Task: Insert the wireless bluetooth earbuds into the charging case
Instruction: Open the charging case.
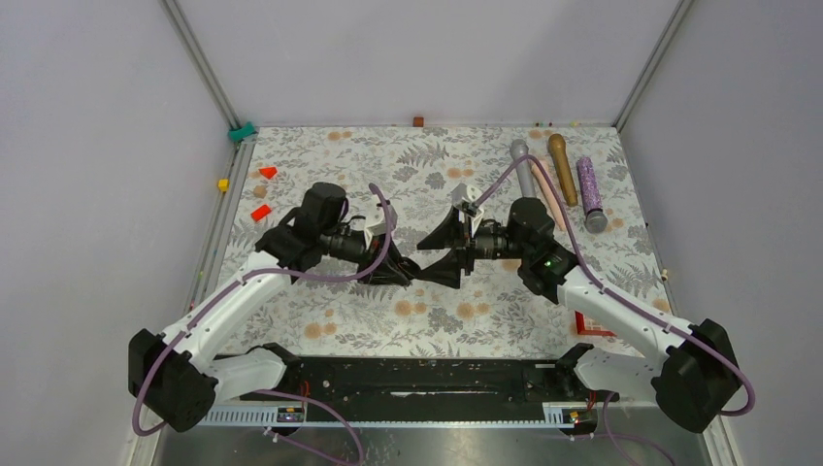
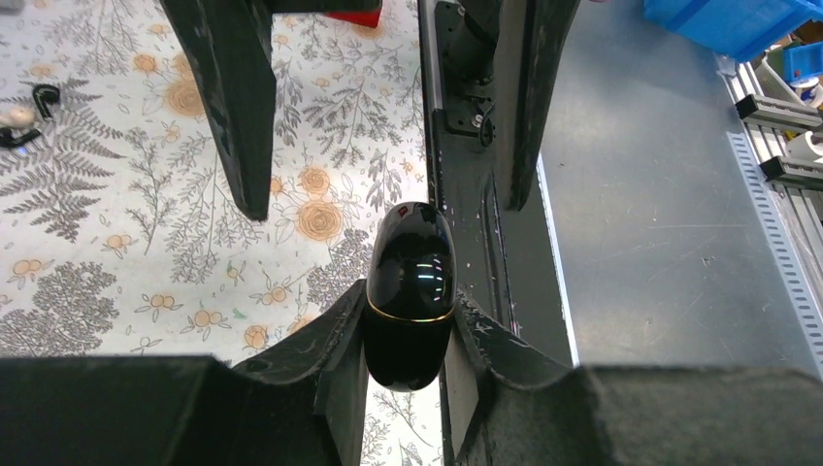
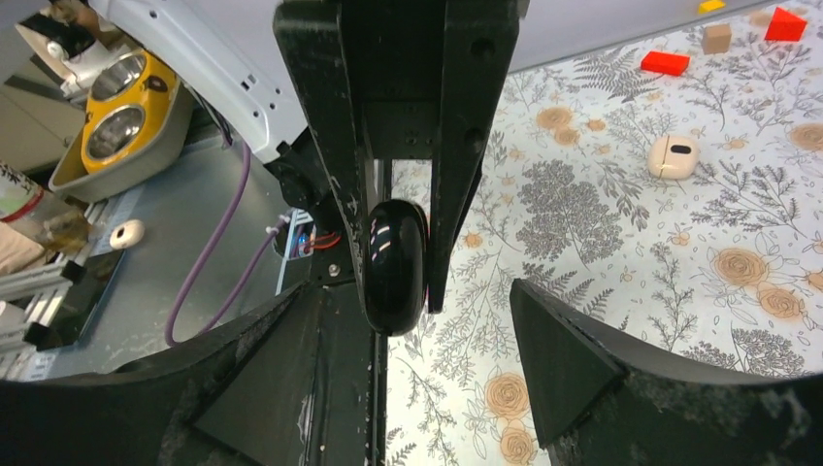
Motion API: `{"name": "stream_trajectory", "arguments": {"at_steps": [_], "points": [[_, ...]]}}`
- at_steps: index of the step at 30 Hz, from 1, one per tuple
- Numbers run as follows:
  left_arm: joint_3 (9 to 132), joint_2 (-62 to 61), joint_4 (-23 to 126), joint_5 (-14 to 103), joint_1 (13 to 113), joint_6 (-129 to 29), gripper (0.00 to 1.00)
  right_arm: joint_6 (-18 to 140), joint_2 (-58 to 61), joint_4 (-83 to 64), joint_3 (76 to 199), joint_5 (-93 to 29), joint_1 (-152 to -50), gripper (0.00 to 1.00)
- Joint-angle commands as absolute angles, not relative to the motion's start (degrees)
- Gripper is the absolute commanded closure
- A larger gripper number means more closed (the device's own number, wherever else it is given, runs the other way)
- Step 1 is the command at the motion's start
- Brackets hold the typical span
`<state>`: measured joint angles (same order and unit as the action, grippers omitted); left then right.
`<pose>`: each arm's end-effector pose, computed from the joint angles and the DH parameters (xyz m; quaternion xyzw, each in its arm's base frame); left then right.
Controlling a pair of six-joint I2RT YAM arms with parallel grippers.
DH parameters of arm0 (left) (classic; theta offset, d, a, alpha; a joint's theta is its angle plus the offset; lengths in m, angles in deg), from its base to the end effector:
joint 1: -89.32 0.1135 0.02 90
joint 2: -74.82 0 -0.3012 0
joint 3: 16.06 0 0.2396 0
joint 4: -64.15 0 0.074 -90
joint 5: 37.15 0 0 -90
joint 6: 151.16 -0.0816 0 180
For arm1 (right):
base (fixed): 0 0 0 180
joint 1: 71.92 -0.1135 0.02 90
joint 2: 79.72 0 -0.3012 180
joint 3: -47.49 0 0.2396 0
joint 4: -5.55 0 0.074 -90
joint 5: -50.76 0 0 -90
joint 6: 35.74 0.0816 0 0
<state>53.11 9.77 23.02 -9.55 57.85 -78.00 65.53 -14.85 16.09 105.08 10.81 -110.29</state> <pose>0.1509 -0.1772 0.3365 0.5241 0.6039 -0.5084 0.3195 0.1618 0.2079 0.3630 -0.4447 0.5329 0.5402 0.4759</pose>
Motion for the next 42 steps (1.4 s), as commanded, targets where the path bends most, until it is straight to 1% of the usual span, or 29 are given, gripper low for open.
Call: {"name": "stream_trajectory", "arguments": {"at_steps": [1, 4, 11, 20, 22, 24, 27, 30, 33, 37, 40, 42], "points": [[52.1, 12.6, 29.5, -10.3, 57.9, -75.3, 0.99, 61.6, -13.9, 15.7, 105.7, 10.4, -111.9, 0.2], [51.5, 13.2, 29.8, -10.4, 57.9, -75.1, 0.99, 61.0, -13.4, 15.0, 106.2, 9.4, -112.5, 0.2], [50.8, 14.5, 29.9, -11.4, 57.9, -75.3, 1.0, 60.0, -13.6, 12.7, 107.4, 2.3, -112.5, 0.21], [50.4, 15.3, 29.3, -11.9, 58.0, -76.2, 1.0, 60.4, -16.8, 10.2, 109.5, -2.7, -109.0, 0.2], [50.4, 15.2, 29.2, -11.8, 58.0, -76.2, 1.0, 61.2, -17.3, 9.9, 110.1, -1.6, -107.9, 0.2], [50.4, 15.3, 29.1, -11.6, 58.1, -76.4, 1.0, 62.7, -17.9, 10.2, 110.7, 1.9, -106.8, 0.19], [50.7, 15.3, 29.0, -11.4, 58.4, -76.2, 1.0, 63.9, -18.9, 9.6, 112.4, 8.3, -106.1, 0.14], [51.7, 15.6, 28.1, -10.1, 58.9, -76.3, 1.0, 63.2, -19.9, 4.8, 115.2, 11.6, -104.7, 0.1], [53.6, 16.3, 23.5, -7.0, 59.3, -80.9, 1.0, 57.6, -21.0, -4.0, 118.6, 10.6, -102.6, 0.06], [56.7, 18.0, 17.7, -2.0, 60.0, -85.6, 1.0, 44.8, -20.7, -18.5, 123.0, 0.2, -99.6, 0.01], [58.6, 18.5, 15.3, 0.2, 60.8, -87.3, 1.0, 39.2, -18.0, -23.8, 125.0, -7.4, -96.7, 0.0], [59.2, 18.7, 14.3, 1.3, 61.1, -88.3, 1.0, 36.1, -15.5, -26.3, 125.8, -9.8, -94.6, 0.01]]}}
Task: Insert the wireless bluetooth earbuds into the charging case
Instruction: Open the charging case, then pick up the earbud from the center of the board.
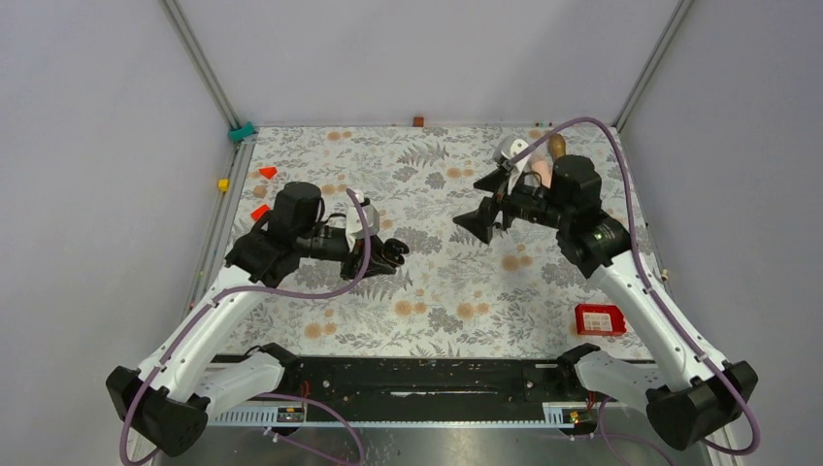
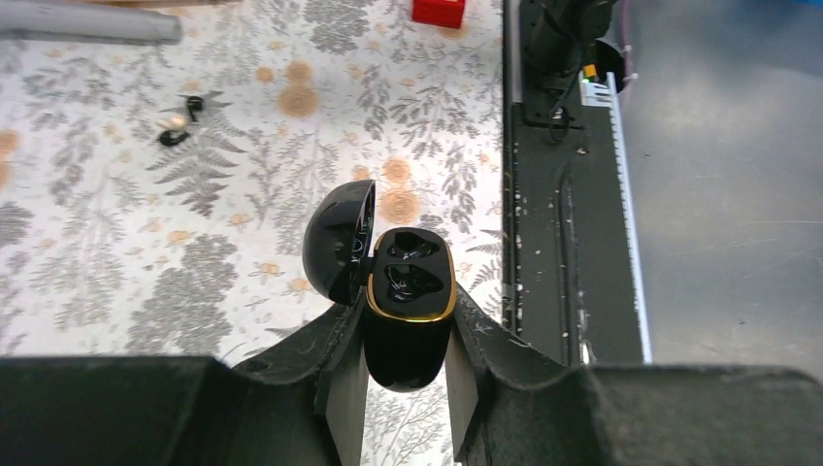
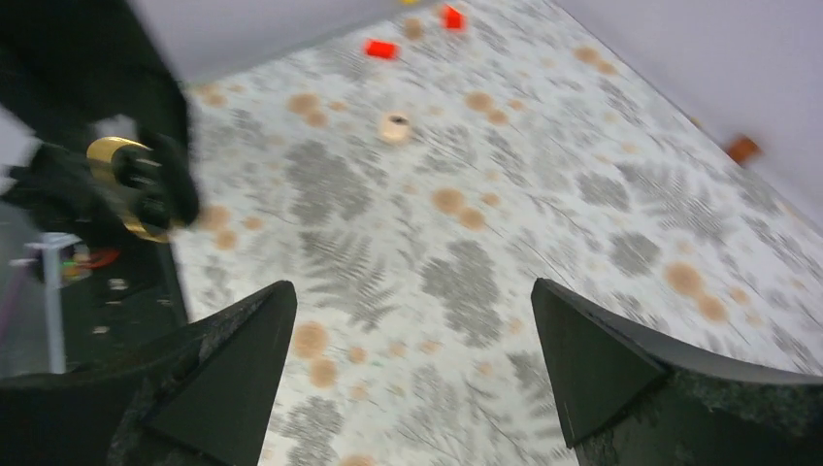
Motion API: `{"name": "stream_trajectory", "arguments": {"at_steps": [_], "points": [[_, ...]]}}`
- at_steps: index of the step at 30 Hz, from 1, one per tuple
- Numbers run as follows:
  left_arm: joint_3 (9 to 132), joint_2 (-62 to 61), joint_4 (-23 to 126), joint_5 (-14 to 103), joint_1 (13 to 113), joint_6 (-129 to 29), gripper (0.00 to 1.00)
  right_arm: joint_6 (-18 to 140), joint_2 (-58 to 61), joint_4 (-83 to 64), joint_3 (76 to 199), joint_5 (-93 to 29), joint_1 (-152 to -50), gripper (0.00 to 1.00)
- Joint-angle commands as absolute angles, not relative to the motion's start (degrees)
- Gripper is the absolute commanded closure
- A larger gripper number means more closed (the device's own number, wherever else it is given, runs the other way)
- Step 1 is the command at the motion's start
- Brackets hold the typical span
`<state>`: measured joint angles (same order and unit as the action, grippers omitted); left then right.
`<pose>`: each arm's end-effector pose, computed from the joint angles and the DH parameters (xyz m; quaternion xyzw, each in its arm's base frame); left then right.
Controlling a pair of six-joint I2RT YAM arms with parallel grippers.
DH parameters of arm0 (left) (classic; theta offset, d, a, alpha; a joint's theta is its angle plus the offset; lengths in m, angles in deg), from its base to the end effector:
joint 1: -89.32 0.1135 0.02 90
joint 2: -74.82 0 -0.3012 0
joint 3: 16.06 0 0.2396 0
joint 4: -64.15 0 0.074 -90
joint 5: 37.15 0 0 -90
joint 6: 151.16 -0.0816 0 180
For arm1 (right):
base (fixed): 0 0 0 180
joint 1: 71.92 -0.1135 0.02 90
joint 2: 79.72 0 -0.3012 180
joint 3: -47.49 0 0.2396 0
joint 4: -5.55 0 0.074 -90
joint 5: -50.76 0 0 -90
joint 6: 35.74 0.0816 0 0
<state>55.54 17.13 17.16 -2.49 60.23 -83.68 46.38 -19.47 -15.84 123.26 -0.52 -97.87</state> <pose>0.1356 -0.1522 0.3599 0.5382 0.6046 -0.4318 0.3980 0.1920 0.1502 0.4250 -0.4163 0.6055 0.3423 0.5856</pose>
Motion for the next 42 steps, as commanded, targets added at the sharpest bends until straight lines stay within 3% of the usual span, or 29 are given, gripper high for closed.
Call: {"name": "stream_trajectory", "arguments": {"at_steps": [1, 13, 21, 42], "points": [[59.2, 18.9, 13.9, 1.9, 61.4, -88.6, 1.0, 34.2, -14.2, -27.8, 126.3, -12.0, -93.9, 0.01], [50.4, 24.8, 15.4, -1.5, 62.9, -91.8, 1.0, 27.2, 1.6, -33.8, 124.9, -17.0, -84.2, 0.02], [52.5, 21.6, 13.1, -5.3, 65.9, -93.0, 1.0, 25.0, 12.1, -37.1, 128.3, -16.7, -82.6, 0.09], [47.1, 29.6, 23.9, -10.3, 67.9, -85.1, 1.0, 16.4, 15.7, -46.8, 136.1, -14.9, -78.7, 0.05]]}}
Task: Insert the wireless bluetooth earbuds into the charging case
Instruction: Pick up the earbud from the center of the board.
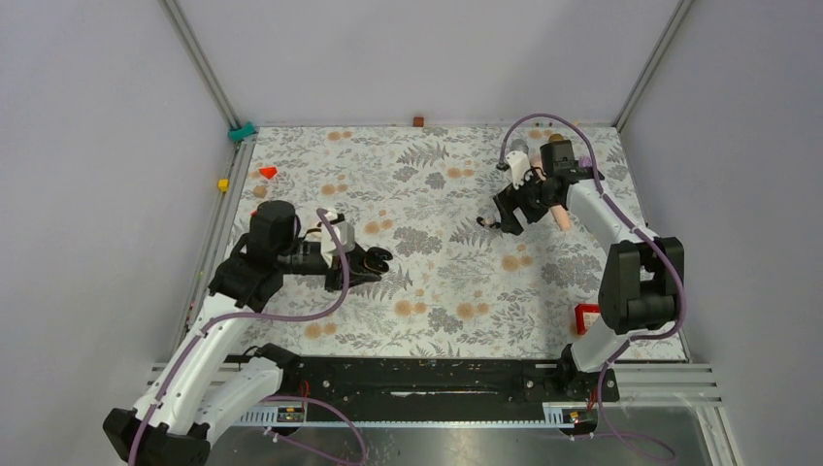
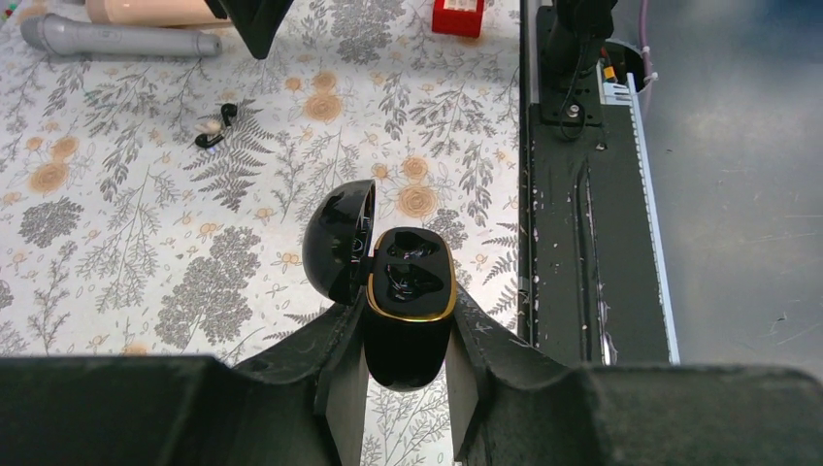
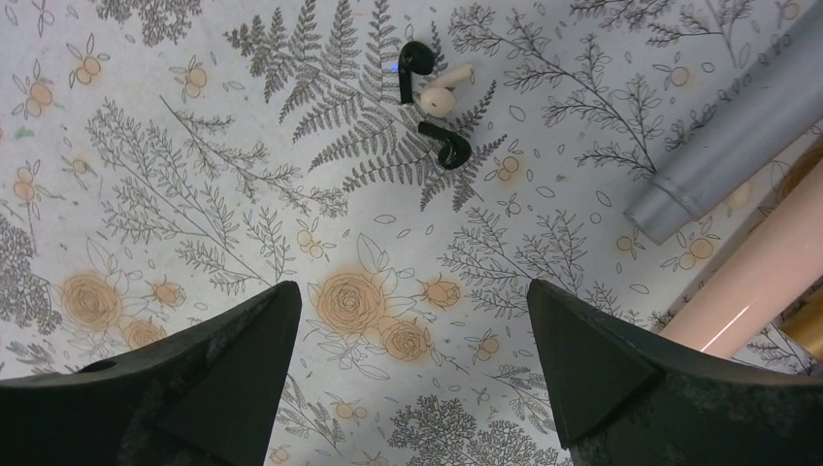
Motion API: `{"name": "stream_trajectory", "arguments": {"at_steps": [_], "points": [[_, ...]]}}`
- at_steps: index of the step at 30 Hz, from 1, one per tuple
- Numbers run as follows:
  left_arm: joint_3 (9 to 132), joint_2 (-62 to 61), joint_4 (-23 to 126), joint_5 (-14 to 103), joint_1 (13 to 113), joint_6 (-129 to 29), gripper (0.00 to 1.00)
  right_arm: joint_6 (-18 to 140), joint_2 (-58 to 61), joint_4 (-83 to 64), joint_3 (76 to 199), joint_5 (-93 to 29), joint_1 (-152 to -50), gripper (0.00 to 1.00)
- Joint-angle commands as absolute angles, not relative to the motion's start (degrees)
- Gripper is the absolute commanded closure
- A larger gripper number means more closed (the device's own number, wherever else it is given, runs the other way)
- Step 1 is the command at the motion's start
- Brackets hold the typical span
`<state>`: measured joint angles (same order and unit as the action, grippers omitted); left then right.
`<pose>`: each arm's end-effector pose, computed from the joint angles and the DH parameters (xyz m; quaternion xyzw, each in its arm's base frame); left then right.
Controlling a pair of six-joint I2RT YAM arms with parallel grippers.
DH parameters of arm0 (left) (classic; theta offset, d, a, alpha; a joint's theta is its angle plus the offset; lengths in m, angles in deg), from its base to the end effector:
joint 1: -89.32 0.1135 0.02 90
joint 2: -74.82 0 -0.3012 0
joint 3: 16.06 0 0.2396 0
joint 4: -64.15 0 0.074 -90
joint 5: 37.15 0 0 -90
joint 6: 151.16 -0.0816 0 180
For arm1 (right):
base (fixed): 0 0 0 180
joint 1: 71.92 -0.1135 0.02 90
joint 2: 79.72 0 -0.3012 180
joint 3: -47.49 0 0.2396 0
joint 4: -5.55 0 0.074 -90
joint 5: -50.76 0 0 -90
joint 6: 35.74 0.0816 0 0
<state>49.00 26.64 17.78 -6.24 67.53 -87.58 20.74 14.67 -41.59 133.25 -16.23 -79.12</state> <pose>0.1127 -0.1204 0.3505 0.5337 0.5845 -0.4079 0.4552 0.3570 0.0772 0.2546 -0.3809 0.8576 0.1200 0.3242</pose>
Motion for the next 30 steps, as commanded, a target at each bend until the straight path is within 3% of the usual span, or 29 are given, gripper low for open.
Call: {"name": "stream_trajectory", "arguments": {"at_steps": [1, 6, 18, 26, 30], "points": [[46.4, 30.2, 24.8, -10.7, 67.9, -84.5, 1.0, 15.4, 15.6, -46.9, 135.7, -14.3, -78.7, 0.05], [45.9, 30.4, 26.2, -12.2, 68.7, -82.3, 1.0, 10.0, 16.6, -46.7, 135.9, -15.5, -78.6, 0.05], [46.3, 25.0, 26.3, -14.0, 70.8, -81.2, 1.0, 17.2, 30.7, -52.7, 151.3, -14.3, -78.6, 0.26], [45.3, 26.3, 26.4, -14.5, 71.7, -81.9, 1.0, 3.0, 28.7, -49.2, 146.1, -15.5, -78.7, 0.23], [45.1, 26.8, 26.3, -15.2, 72.1, -82.0, 1.0, -11.4, 26.2, -47.4, 142.3, -15.7, -78.7, 0.22]]}}
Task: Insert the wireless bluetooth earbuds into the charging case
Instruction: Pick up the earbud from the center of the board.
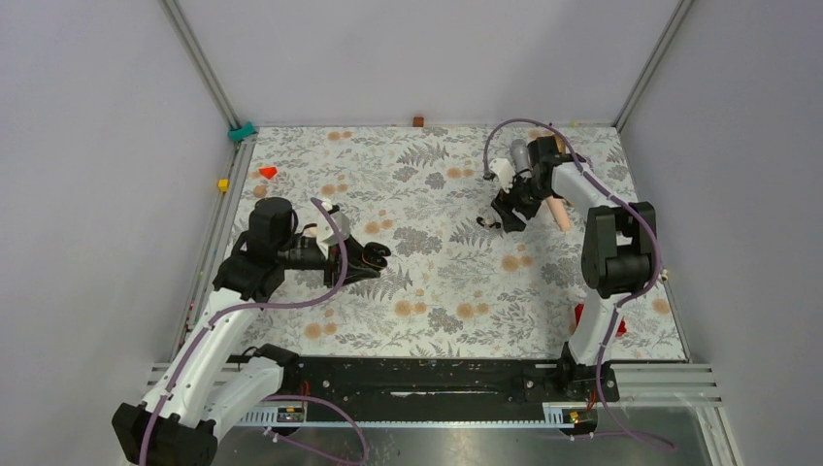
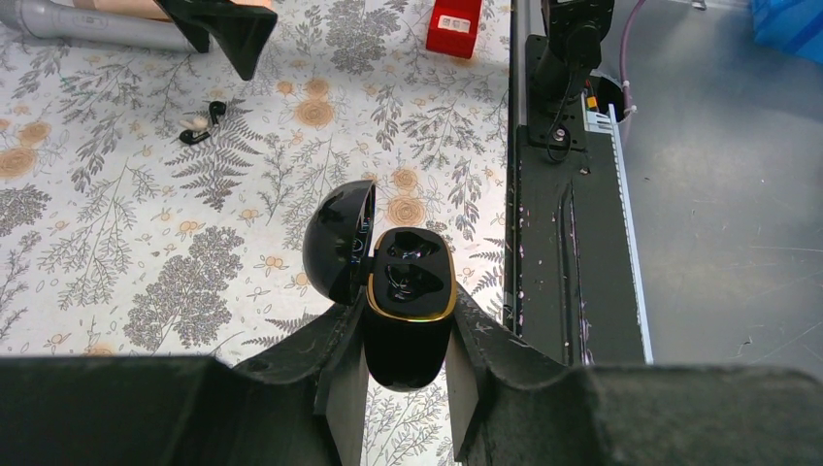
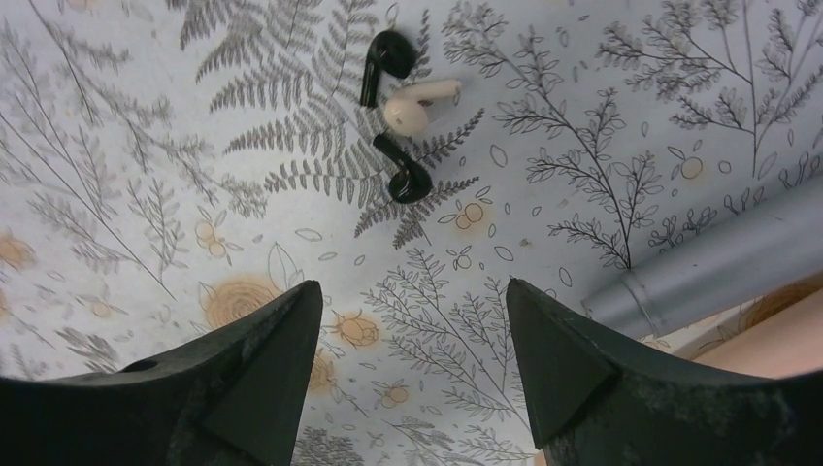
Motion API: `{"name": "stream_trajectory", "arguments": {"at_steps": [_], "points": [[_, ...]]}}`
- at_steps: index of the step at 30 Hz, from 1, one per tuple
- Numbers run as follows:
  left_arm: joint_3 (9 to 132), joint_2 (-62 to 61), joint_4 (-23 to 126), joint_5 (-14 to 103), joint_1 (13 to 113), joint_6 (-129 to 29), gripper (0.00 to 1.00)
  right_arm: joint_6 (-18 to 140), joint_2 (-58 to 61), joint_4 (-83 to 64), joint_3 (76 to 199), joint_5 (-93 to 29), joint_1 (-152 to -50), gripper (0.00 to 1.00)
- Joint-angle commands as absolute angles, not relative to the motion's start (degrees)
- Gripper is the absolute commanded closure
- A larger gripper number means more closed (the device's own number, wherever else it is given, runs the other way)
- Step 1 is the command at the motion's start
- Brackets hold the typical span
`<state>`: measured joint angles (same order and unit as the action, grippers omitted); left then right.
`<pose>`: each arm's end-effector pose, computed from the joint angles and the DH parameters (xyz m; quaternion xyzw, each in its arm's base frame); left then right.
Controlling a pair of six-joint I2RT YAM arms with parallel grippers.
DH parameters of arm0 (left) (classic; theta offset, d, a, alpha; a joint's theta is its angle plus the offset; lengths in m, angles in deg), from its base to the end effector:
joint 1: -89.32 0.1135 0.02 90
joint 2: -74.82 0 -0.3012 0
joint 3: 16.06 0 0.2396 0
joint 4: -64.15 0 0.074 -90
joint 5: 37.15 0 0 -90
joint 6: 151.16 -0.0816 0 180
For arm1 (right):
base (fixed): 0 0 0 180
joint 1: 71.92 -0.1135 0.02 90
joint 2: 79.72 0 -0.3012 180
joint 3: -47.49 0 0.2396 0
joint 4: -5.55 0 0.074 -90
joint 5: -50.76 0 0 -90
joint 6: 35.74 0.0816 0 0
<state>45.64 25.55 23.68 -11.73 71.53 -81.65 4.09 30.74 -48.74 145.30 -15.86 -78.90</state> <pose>0.1238 -0.1171 0.3421 0.4974 0.5945 -0.4476 0.4458 0.4104 0.0829 0.2062 -0.4945 0.8233 0.1126 0.2551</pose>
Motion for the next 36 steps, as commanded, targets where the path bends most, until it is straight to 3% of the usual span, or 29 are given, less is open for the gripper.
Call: {"name": "stream_trajectory", "arguments": {"at_steps": [1, 15, 22, 36], "points": [[45.0, 26.7, 26.3, -15.2, 72.1, -82.0, 1.0, -14.9, 25.4, -46.2, 140.6, -15.8, -78.7, 0.22], [44.8, 26.2, 26.4, -15.8, 72.5, -82.2, 1.0, -35.3, 23.3, -29.5, 129.4, -13.1, -79.4, 0.2], [44.8, 25.4, 26.4, -16.0, 72.8, -82.2, 1.0, -43.1, 24.5, -21.6, 125.5, -13.5, -80.0, 0.33], [44.9, 24.5, 26.4, -16.0, 73.5, -82.2, 1.0, -52.5, 27.9, -29.3, 126.8, -12.5, -82.5, 0.39]]}}
